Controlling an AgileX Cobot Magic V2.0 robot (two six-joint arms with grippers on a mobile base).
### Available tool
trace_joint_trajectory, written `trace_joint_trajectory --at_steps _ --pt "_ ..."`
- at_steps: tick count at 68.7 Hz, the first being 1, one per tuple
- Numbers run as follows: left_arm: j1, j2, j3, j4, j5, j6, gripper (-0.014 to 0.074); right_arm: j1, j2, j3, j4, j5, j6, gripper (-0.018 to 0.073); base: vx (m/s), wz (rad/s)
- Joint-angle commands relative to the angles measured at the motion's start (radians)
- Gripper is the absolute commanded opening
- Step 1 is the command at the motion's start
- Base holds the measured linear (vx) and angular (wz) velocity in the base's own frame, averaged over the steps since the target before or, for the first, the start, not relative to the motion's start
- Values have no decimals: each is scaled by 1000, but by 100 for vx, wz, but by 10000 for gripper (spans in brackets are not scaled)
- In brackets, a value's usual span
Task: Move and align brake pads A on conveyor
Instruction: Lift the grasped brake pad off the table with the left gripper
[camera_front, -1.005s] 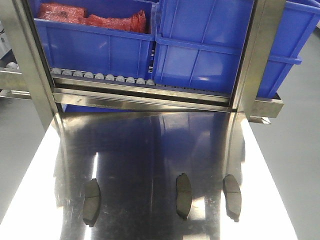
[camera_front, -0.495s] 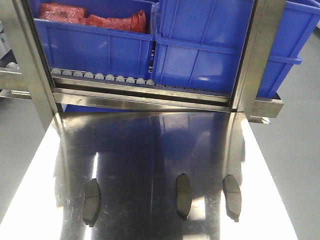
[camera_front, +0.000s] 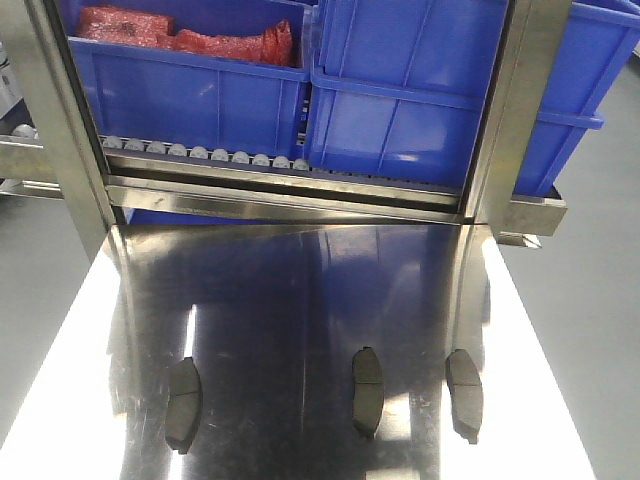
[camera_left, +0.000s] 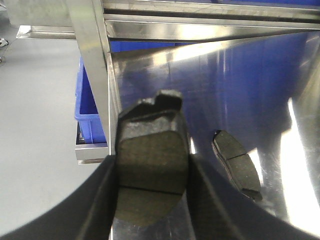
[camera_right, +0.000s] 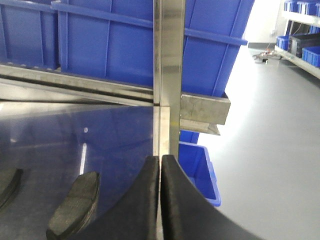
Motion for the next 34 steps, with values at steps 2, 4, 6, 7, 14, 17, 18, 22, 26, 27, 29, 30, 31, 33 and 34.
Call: trace_joint_trajectory --at_steps 2,4,6,7,14,17,18,22,26,27,29,30,31,33,34 --pt "-1 6 -30 -4 -95 0 -6 -3 -10 11 5 -84 -7 -12 0 0" --pt "-1 6 -30 -4 -95 0 -6 -3 -10 11 10 -85 -7 -12 0 0" --pt "-1 6 -30 -4 -95 0 -6 -3 -10 9 12 -88 -7 -12 0 0" --pt "-1 6 -30 -4 -95 0 -6 -3 -10 8 13 -90 -7 -12 0 0" --pt "-1 6 -30 -4 -95 0 -6 -3 -10 -23 14 -84 -4 -12 0 0" --pt "-1 6 -30 -4 -95 0 -6 -3 -10 -51 14 -79 -4 -12 0 0" --pt "-1 6 -30 -4 -95 0 -6 -3 -10 -59 14 -79 -4 -12 0 0" --pt "-1 6 -30 -4 -95 0 -6 -3 -4 -100 19 -74 -1 -12 0 0" --pt "-1 6 -30 -4 -95 0 -6 -3 22 -145 35 -74 -1 -12 0 0" --pt "-1 6 -30 -4 -95 0 -6 -3 26 -150 37 -74 -1 -12 0 0" --pt "-1 6 -30 -4 -95 0 -6 -3 42 -177 42 -74 -1 -12 0 0" --pt "-1 6 -30 -4 -95 0 -6 -3 56 -193 44 -74 -1 -12 0 0" --pt "-1 6 -30 -4 -95 0 -6 -3 66 -204 44 -74 -1 -12 0 0" --pt "-1 6 -30 -4 -95 0 -6 -3 93 -226 44 -74 -2 -12 0 0" --pt "-1 6 -30 -4 -95 0 -6 -3 105 -237 44 -74 -2 -12 0 0"
